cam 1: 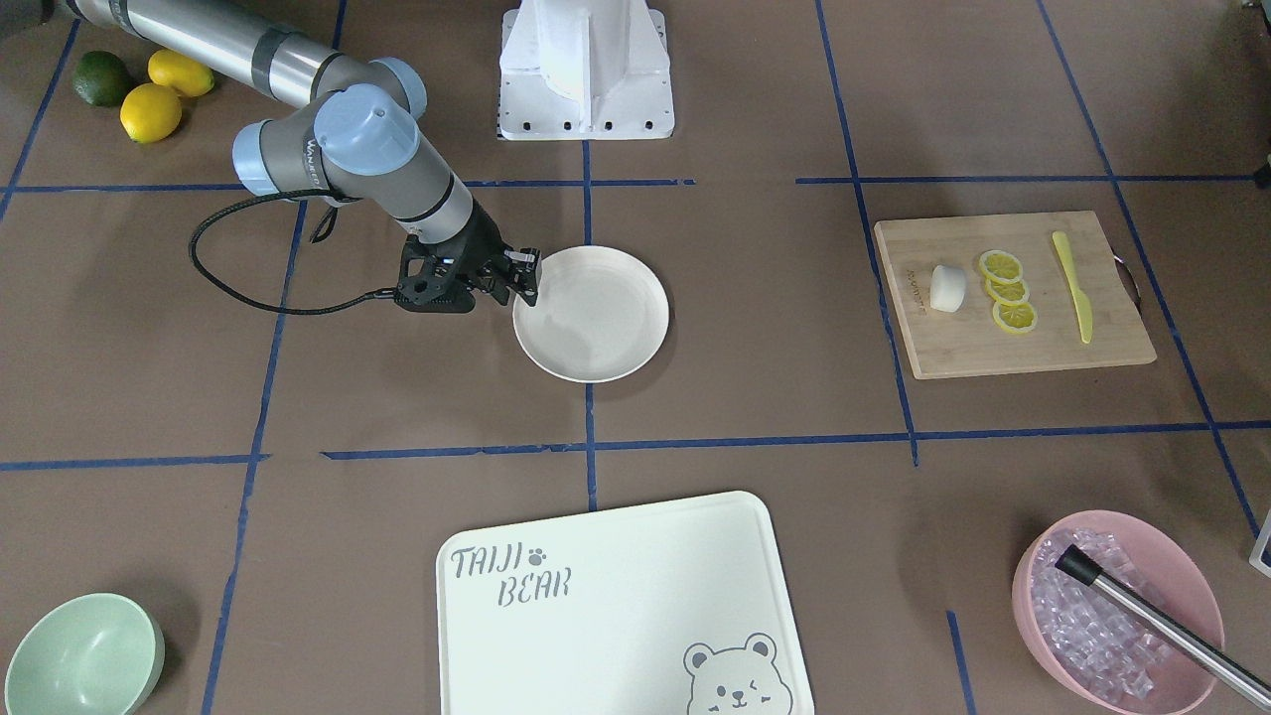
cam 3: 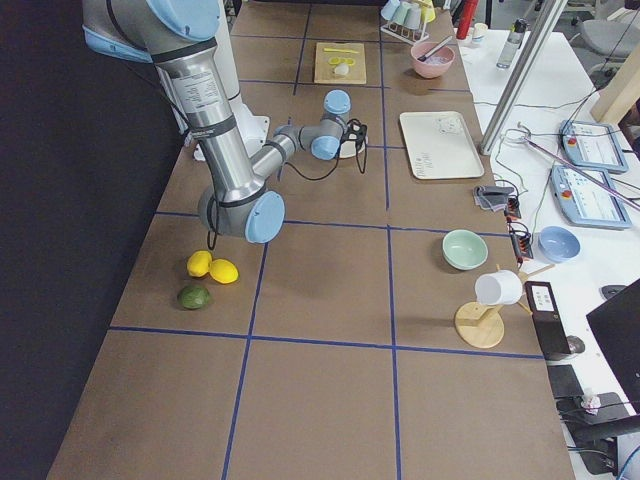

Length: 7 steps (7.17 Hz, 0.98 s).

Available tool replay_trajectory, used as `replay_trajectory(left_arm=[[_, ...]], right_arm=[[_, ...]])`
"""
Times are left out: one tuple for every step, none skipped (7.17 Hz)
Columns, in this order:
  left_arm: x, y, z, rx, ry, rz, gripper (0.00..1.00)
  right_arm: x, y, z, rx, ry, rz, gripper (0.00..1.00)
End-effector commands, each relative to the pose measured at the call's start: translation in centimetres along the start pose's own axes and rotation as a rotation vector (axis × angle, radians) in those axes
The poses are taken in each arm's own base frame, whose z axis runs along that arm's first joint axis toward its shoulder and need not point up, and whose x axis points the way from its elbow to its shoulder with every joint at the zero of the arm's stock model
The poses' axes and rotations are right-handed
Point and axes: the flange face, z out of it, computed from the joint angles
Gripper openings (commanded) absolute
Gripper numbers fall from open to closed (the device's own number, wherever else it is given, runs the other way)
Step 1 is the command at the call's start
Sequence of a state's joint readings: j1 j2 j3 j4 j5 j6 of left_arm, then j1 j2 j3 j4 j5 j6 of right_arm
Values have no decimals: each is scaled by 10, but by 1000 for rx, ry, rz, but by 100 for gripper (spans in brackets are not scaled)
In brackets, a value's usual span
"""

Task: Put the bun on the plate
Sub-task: 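Release the plate and retract the right gripper while the left gripper reaches for the bun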

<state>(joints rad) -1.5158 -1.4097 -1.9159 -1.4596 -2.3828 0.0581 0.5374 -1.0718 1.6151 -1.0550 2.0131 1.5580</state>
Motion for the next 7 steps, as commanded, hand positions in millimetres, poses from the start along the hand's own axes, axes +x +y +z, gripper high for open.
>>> replay_trajectory(left_arm=[[4, -2, 1, 11, 1, 20, 100], [21, -7, 8, -3, 6, 63, 100], [44, -13, 17, 4, 14, 40, 100], [71, -19, 23, 47, 29, 35, 100], [95, -21, 39, 28, 44, 24, 100], [132, -22, 63, 13, 68, 80, 100], [165, -22, 81, 4, 99, 35, 100]], right_arm=[[-2, -16, -64, 39, 4, 39, 100], [13, -25, -112, 51, 79, 92, 100], [31, -31, -152, 56, 121, 53, 100], [89, -35, -177, 47, 179, -18, 100], [150, -48, -209, 37, 210, -70, 100], [205, -59, -243, 14, 217, -118, 100], [263, -72, -278, -14, 205, -164, 100]])
